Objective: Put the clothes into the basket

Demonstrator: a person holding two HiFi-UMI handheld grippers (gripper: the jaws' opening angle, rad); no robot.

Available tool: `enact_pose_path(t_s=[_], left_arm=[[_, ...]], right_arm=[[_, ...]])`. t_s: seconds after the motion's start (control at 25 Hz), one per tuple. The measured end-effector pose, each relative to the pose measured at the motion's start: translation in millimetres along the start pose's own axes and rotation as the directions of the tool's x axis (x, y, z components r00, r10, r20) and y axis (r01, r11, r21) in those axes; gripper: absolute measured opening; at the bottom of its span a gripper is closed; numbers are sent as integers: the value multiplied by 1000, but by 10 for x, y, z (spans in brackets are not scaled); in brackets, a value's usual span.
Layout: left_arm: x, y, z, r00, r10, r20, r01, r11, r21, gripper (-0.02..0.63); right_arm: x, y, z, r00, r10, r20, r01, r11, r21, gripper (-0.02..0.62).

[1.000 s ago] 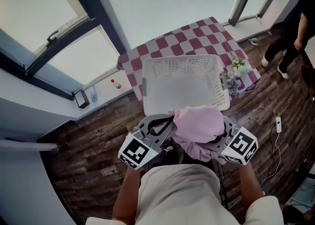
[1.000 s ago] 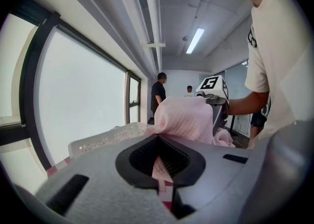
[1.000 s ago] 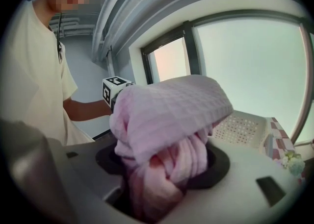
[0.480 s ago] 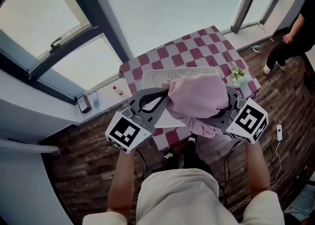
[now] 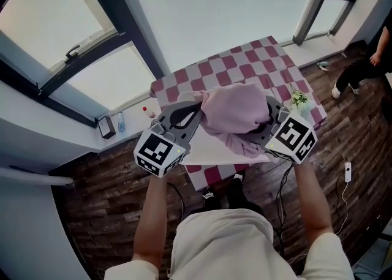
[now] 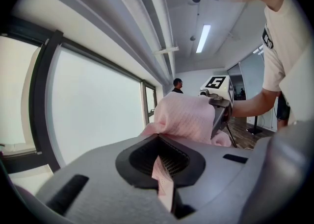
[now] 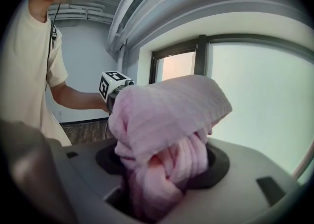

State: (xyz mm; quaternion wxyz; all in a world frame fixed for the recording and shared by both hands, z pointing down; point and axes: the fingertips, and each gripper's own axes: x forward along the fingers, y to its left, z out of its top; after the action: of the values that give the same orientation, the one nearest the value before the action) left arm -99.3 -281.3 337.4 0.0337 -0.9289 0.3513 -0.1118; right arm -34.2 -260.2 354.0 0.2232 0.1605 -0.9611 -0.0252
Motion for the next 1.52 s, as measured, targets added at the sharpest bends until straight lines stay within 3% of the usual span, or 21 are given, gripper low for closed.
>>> enact_pose_path(t_s=[0.2,0.44,0.64,0.88,1.08,1.2,1.32,1.4,1.52], left_arm=[[197,14,-495,996,8,-93,-9,1000,-17,14],[380,-61,-1053,973,2,-229,-13,999,-48,14],[542,-135,-1242,952,-3,-307,2,1000,-5,14],[661,-134,-1412,901,33,-432,-12,999,51,14],[657,-132,-1408,883,72,-464,-45,997,67,14],[658,-114,-1330,884,94,-457,-70,995,70,14],[658,-98,-1166,910,111,-399,-98,994,54,14],[710,-138,-1061,932,88,-351,-79,996,38,14],[797,-260,-983,948,39,-316,-27,999,41,14]], right_arm=[[253,-32,-463,1000,-16,3,16,996,84,308],[469,-17,-962,995,-16,-103,28,994,107,308],[591,-86,-1251,986,-33,-164,56,989,138,308],[724,-118,-1450,964,-29,-265,71,986,149,308],[777,-142,-1526,956,-30,-291,85,980,181,308],[819,-189,-1566,952,-32,-305,99,973,208,309],[884,-161,-1653,937,-17,-348,96,973,211,308],[946,-87,-1749,919,6,-394,67,983,171,308],[1052,63,-1868,903,46,-427,13,991,135,309]])
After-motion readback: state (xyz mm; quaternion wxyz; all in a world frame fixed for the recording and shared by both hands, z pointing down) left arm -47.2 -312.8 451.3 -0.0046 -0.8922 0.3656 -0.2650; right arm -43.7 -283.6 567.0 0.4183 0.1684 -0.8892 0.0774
